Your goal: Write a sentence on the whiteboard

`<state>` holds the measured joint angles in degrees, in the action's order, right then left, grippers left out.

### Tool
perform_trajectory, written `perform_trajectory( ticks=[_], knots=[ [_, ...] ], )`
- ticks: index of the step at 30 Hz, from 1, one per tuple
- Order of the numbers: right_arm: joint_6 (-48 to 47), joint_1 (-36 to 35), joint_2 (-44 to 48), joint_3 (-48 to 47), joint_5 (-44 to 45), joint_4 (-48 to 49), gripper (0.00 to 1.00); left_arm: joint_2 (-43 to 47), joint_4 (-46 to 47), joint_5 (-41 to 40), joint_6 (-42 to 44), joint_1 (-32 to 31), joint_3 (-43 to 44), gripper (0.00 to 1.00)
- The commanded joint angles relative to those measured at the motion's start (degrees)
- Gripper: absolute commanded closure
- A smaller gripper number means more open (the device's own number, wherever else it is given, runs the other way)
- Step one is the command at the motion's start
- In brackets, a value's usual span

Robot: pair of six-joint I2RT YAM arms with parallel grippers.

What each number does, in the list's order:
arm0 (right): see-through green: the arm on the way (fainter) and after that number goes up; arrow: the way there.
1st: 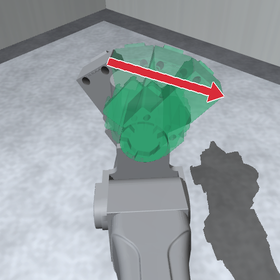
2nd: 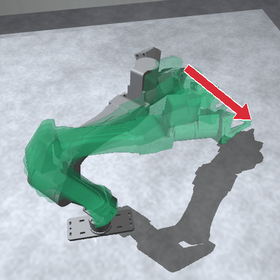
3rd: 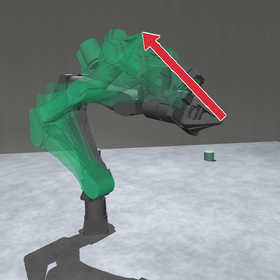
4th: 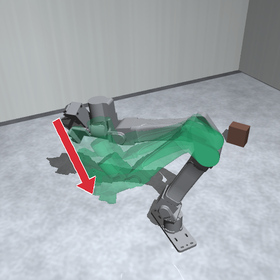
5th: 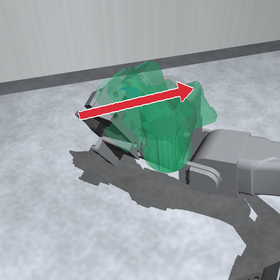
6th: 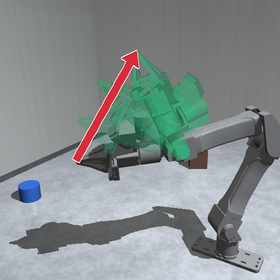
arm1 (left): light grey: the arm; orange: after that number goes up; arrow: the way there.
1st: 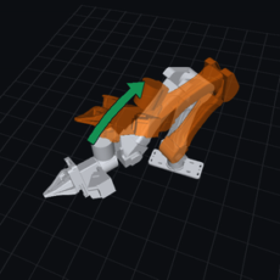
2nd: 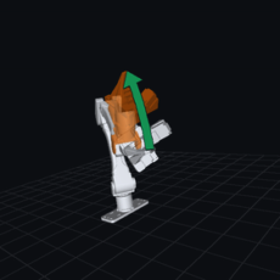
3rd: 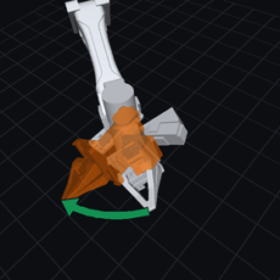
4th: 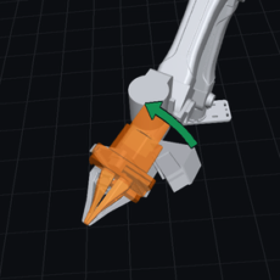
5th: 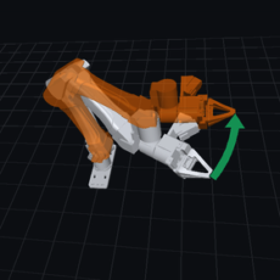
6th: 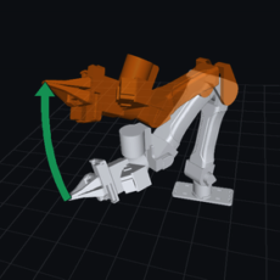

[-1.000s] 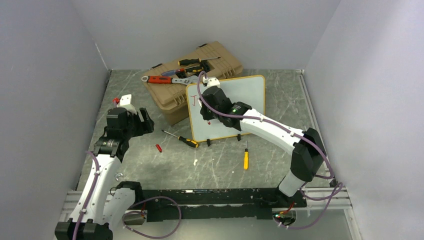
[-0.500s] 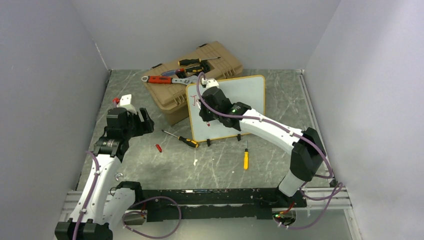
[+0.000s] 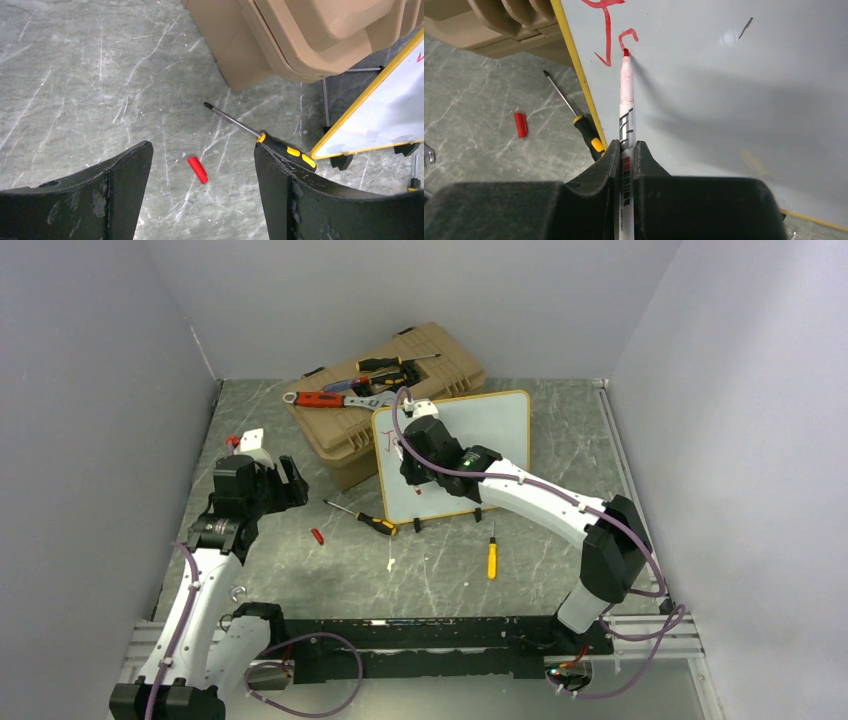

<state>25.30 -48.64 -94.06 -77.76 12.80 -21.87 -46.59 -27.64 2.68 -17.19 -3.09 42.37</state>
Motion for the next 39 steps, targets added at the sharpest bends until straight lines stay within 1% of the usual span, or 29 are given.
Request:
perform_trajectory(
  ticks=[1,11,19,28,32,39],
  knots=[
    [0.28,0.47,1.42,-0.54,4.75,-0.83,1.00,0.88,1.49,-0.28,0.88,-0.16,-0.27,0.20],
    [-1.14,0.47,1.78,-1.49,6.75,0.25,1.00,0.88,1.53,-0.87,0.99,-0.16,-0.27,0.20],
    [-2.61,0.56,0.87,-2.68,5.27,1.92,1.00,0.87,1.39,-1.18,0.94,-0.16,-0.27,0.20],
    [-3.71,0.48,4.29,0.10,4.44,6.03,1.00,0.65,1.53,-0.92,1.02,-0.16,-0.27,0.20],
    [-3.85,0.48,5.87,1.50,5.41,7.33,1.00,0.79,1.37,-0.92,0.96,-0.16,-0.27,0.20],
    [-3.50,0.48,3.82,0.31,5.70,4.99,1.00,0.86,1.39,-0.74,0.86,-0.16,-0.27,0.20]
  ],
)
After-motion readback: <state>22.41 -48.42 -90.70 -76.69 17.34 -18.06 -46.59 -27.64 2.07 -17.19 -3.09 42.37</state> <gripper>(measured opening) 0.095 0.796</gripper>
